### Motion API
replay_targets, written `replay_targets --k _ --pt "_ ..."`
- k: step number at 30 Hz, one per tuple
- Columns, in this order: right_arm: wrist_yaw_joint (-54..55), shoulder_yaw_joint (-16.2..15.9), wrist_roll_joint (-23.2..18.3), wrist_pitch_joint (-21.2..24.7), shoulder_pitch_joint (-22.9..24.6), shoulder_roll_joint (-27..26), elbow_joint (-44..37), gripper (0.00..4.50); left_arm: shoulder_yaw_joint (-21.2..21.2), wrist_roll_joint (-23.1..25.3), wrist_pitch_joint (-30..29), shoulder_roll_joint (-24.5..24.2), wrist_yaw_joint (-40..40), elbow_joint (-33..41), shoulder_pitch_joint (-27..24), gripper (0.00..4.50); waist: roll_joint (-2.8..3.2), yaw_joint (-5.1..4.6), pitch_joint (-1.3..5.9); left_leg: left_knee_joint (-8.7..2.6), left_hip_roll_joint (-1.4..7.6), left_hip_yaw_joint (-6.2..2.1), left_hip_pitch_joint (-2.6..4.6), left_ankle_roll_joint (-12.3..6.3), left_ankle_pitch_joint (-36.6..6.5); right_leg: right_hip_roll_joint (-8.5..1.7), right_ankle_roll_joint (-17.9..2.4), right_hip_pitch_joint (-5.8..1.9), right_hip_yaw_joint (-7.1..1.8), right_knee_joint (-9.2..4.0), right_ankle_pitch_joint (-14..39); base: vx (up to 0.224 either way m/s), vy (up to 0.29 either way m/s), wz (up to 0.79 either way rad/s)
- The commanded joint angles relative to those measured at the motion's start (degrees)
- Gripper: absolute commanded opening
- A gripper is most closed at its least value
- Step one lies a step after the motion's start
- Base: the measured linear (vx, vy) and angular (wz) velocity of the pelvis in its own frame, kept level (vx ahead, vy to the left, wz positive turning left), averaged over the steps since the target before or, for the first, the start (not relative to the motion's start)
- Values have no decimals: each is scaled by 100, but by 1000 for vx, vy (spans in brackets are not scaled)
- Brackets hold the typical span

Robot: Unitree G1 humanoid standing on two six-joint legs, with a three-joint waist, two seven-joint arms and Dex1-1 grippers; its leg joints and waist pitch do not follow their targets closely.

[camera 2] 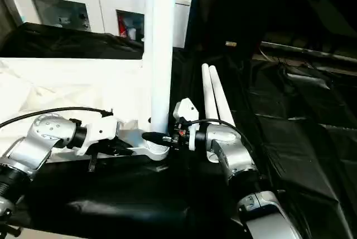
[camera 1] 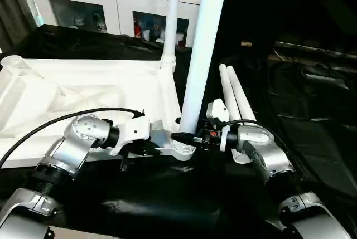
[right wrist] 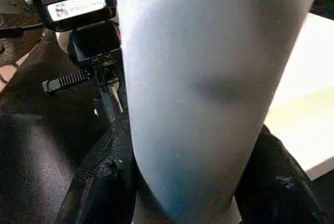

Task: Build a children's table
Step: Insert table leg to table base

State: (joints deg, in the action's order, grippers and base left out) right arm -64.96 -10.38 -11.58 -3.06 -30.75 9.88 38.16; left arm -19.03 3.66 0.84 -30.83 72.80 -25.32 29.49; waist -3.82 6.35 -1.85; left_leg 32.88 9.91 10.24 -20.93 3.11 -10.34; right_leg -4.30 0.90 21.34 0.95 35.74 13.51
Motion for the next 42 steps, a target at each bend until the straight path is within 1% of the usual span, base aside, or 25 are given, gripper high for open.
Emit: replay_targets --k 1,2,7,10,15,20,22,24,26,27,28,29,30,31,32,33,34,35,36,37,38,39,40,41,42 --pt "4 -286 356 204 336 92 459 192 -220 -8 142 117 116 65 58 0 127 3 205 -508 362 -117 140 153 -1885 -403 -1344 -62 -190 -437 675 0 0 0" --pt "30 -277 361 190 349 88 477 192 -212 -6 149 111 111 52 63 0 144 8 205 -510 362 -121 143 165 -1904 -406 -1336 -59 -192 -439 705 0 0 0" --pt "530 -2 327 -1 338 2 787 192 -128 0 161 114 -1 -26 84 0 140 4 198 -522 363 -124 146 195 -2001 -406 -1323 -40 -194 -450 787 0 0 0" --pt "649 114 271 -53 342 -15 859 192 -95 -11 167 114 -2 -56 90 0 146 -2 172 -550 367 -153 151 283 -2358 -434 -1203 -20 -210 -510 1469 0 0 0" --pt "648 135 257 -87 402 -10 833 192 -66 -9 178 108 -23 -100 97 0 164 -4 157 -578 376 -186 183 364 -2708 -445 -1064 25 -222 -563 1913 0 0 0" --pt "692 175 284 -163 382 -45 929 192 -51 -21 175 101 -17 -146 117 0 166 -4 175 -587 371 -164 176 315 -2469 -413 -1147 3 -208 -532 1381 0 0 0" --pt "768 190 301 -188 360 -61 970 192 -42 -9 134 103 -51 -151 125 0 161 -3 170 -586 370 -158 175 301 -2452 -419 -1165 4 -210 -534 1380 0 0 0" --pt "851 207 315 -198 336 -78 1009 192 -33 5 84 106 -90 -153 134 0 163 -6 155 -597 371 -166 188 321 -2580 -427 -1139 16 -215 -556 1620 0 0 0" --pt "1848 318 547 -329 99 -175 1408 192 36 131 -277 186 -456 -267 255 0 160 -28 140 -608 366 -174 198 391 -2683 -436 -1107 42 -219 -569 1872 0 0 0" --pt "1948 328 571 -343 75 -184 1448 192 43 143 -312 194 -491 -280 267 0 168 -38 138 -612 362 -187 203 438 -2741 -440 -1095 48 -216 -572 2003 0 0 0" --pt "2703 458 634 -326 -117 -292 1738 192 123 271 -621 318 -941 -446 409 0 158 -54 146 -616 358 -208 192 491 -2789 -457 -1021 35 -214 -585 2220 0 0 0" --pt "3096 544 621 -285 -219 -367 1881 192 181 345 -787 414 -1260 -550 493 0 144 -77 164 -630 352 -222 156 539 -2616 -461 -1005 8 -209 -559 2109 0 0 0" --pt "3232 575 616 -270 -254 -394 1930 192 202 370 -845 448 -1373 -587 523 0 150 -79 181 -642 354 -224 127 557 -2396 -455 -1006 -19 -198 -535 1860 0 0 0" --pt "3767 688 587 -224 -412 -520 2128 192 292 464 -1097 617 -1871 -753 648 0 148 -74 196 -617 348 -199 125 527 -2284 -443 -1033 -16 -197 -528 1627 0 0 0" --pt "4067 737 574 -186 -502 -597 2229 192 313 513 -1204 715 -2103 -844 706 0 152 -77 196 -606 342 -189 131 517 -2233 -439 -1063 1 -204 -525 1525 0 0 0" --pt "4428 796 559 -140 -611 -690 2352 192 339 573 -1334 834 -2383 -954 776 0 145 -56 176 -610 342 -186 134 492 -2239 -436 -1076 7 -200 -537 1477 0 0 0" --pt "4920 905 475 -57 -785 -884 2532 192 295 698 -1531 1048 -2731 -1038 846 0 147 -50 169 -585 320 -154 161 464 -2318 -428 -1101 46 -213 -556 1560 0 0 0" --pt "5104 928 459 -25 -852 -961 2598 192 268 741 -1608 1140 -2842 -1058 871 0 147 -48 158 -592 324 -166 151 449 -2323 -435 -1073 38 -217 -566 1633 0 0 0" --pt "5418 974 416 36 -972 -1116 2713 192 206 824 -1767 1322 -3033 -1066 905 0 157 -34 153 -599 333 -167 146 434 -2355 -438 -1010 48 -221 -577 1710 0 0 0" --pt "5716 974 406 98 -1090 -1318 2807 192 98 935 -1982 1566 -3194 -951 921 0 226 -7 149 -602 329 -178 163 455 -2390 -430 -959 59 -217 -586 1674 0 0 0" --pt "5716 974 406 98 -1090 -1318 2807 192 98 935 -1982 1566 -3194 -951 921 0 196 -9 157 -598 331 -168 158 442 -2339 -423 -951 48 -216 -577 1568 0 0 0" --pt "5804 955 419 85 -1125 -1364 2854 192 68 957 -2046 1624 -3236 -909 924 0 201 6 154 -598 327 -171 147 422 -2300 -419 -948 42 -214 -570 1491 0 0 0" --pt "5999 971 412 52 -1225 -1501 2992 192 16 963 -2260 1785 -3333 -785 937 0 261 27 162 -597 325 -168 133 412 -2198 -407 -959 30 -211 -545 1177 0 0 0" --pt "5999 971 412 52 -1225 -1501 2992 192 16 963 -2260 1785 -3333 -785 937 0 241 20 167 -595 326 -158 129 402 -2154 -397 -979 20 -207 -538 1050 0 0 0" --pt "6065 985 410 25 -1284 -1585 3069 192 -16 966 -2357 1862 -3378 -719 944 0 281 37 160 -591 327 -158 136 396 -2122 -387 -1017 25 -202 -521 889 0 0 0"
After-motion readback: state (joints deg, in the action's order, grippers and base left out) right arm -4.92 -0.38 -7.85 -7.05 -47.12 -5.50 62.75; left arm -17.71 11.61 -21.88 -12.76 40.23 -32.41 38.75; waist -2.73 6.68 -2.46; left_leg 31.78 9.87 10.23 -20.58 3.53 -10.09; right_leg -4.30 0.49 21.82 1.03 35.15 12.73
